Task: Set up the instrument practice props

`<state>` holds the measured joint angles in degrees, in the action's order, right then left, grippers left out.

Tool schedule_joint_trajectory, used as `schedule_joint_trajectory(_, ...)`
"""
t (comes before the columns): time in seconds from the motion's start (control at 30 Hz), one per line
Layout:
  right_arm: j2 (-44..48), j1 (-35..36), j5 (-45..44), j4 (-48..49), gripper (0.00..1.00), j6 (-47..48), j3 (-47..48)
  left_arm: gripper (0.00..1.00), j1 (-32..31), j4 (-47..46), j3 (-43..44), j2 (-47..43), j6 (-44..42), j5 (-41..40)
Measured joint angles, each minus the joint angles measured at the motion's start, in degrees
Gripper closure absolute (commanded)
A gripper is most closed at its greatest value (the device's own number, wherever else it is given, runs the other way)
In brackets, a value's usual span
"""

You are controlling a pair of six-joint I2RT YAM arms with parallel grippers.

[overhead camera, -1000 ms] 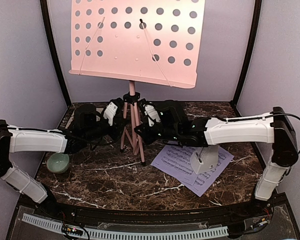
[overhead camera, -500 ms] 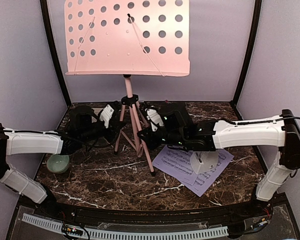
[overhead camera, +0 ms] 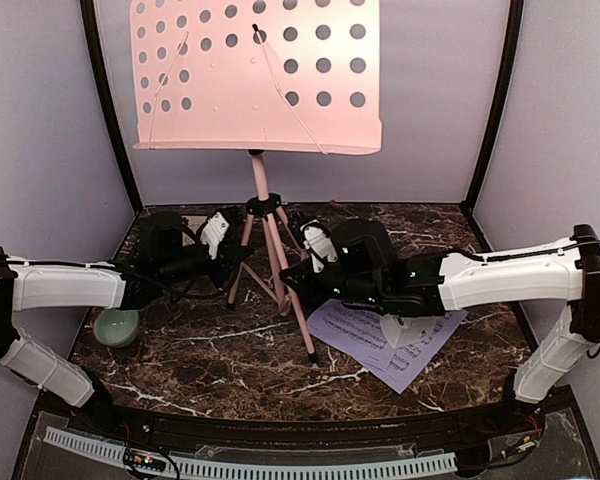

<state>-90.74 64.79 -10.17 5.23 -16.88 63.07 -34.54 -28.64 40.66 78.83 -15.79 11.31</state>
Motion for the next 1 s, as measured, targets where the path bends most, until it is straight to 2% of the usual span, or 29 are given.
schedule_joint_trajectory(0.3,-0.1,-0.1,0.1,2.3,1.00,-0.2,-1.9,1.00,0.0,2.6,-0.4,-1.7,-2.2,0.0)
schedule_joint_trajectory(0.67,-1.2,-0.8,4.8,3.4,0.99,2.3,-1.9,1.00,-0.6,4.9,-4.7,-7.7,-2.8,-1.8)
schedule_joint_trajectory(0.77,-1.2,-1.2,6.0,3.4,0.87,3.1,-1.9,1.00,-0.9,4.7,-5.2,-8.1,-2.6,-2.6)
schedule_joint_trajectory(0.9,-1.2,-1.4,7.2,3.0,0.63,4.0,-2.0,1.00,-1.2,4.0,-6.3,-9.0,-2.4,-3.7)
schedule_joint_trajectory(1.0,0.9,-2.2,7.0,0.7,0.52,4.0,-3.5,1.00,-0.5,3.5,-7.5,-10.2,-2.8,-7.1)
